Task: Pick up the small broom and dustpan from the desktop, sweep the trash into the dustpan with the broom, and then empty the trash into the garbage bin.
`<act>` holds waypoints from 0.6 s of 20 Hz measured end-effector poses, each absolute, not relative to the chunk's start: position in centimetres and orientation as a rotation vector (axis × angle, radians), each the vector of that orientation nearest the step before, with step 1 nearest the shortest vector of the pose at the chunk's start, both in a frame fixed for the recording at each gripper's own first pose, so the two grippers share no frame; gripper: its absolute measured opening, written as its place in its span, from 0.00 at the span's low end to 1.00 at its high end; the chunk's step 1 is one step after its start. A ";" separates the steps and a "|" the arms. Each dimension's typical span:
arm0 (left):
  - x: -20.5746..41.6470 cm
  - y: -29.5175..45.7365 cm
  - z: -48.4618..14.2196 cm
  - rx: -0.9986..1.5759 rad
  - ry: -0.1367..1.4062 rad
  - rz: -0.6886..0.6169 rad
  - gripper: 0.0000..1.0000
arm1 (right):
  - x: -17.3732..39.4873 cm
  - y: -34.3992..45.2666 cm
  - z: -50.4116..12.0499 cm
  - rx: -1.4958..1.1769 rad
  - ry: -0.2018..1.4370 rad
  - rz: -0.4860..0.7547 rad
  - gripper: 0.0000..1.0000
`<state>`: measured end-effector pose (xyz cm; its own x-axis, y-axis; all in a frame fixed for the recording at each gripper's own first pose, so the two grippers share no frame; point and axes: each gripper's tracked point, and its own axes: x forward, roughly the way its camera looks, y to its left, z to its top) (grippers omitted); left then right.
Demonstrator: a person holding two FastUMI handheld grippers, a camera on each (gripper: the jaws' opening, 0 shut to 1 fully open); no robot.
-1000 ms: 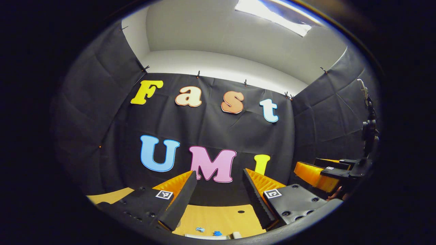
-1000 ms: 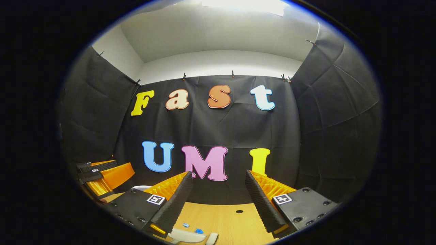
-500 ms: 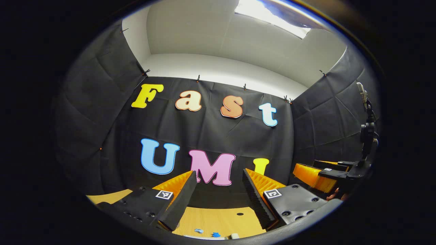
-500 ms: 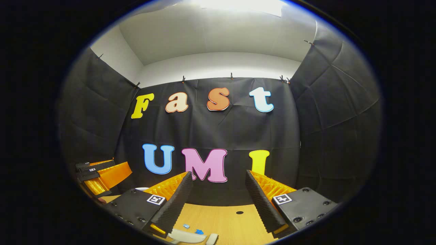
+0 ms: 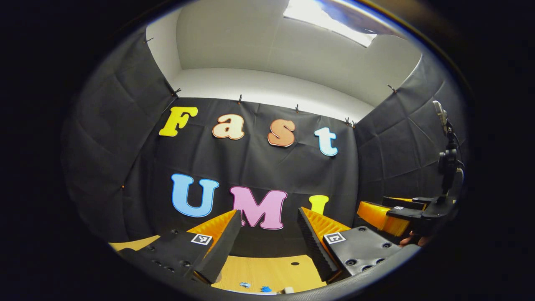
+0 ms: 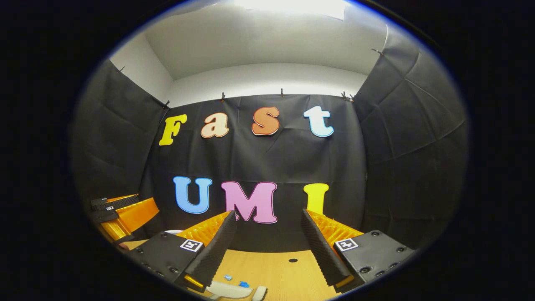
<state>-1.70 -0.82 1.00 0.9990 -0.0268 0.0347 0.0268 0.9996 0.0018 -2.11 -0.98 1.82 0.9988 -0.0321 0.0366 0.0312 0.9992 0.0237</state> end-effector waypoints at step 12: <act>-1.5 -0.7 0.1 0.008 -0.009 -0.030 0.79 | -1.7 -0.6 1.2 -0.017 -0.023 -0.041 0.96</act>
